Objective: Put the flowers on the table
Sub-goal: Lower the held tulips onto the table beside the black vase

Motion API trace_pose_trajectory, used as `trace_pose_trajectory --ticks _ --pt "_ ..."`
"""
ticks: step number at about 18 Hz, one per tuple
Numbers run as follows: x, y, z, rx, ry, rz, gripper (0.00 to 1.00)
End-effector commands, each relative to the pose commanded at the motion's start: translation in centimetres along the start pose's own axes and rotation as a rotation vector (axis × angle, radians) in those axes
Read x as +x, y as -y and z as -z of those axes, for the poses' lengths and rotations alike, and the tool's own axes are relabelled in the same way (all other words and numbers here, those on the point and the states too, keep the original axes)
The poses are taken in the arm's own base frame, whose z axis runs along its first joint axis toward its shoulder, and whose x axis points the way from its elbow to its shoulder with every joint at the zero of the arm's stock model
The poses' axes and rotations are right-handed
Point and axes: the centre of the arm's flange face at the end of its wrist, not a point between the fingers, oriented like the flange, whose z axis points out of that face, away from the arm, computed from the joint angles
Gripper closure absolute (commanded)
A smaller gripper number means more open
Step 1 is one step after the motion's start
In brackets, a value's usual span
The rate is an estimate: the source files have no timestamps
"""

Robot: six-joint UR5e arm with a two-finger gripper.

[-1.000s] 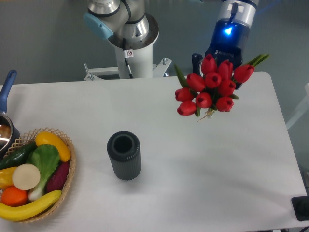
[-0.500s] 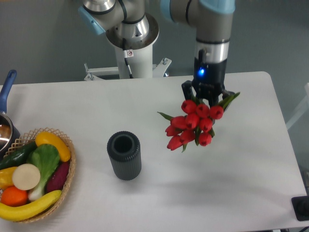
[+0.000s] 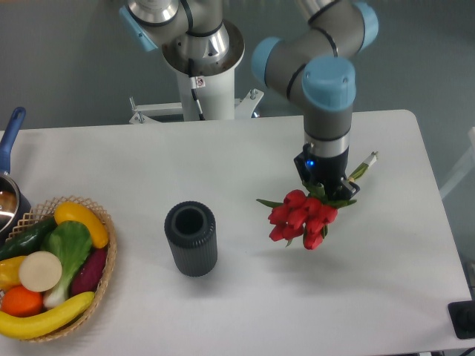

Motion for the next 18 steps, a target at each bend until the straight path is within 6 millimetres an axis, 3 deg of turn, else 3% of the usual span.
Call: trace_pose_trajectory --ticks 8,14,15,16,18 --pt "0.6 1.9 -6.5 -0.005 -0.105 -0.028 0.54" --pt "1.0 2.1 -8.1 -0.008 -0.135 -0.022 0.52" --pt "1.1 2.2 -8.3 -0.007 -0.138 -0.025 0.48" --pt "1.1 2.2 -8.3 -0.006 -0.138 -0.030 0.31" --pt "0.7 2.2 -8.1 -0.005 -0.129 -0.026 0.18"
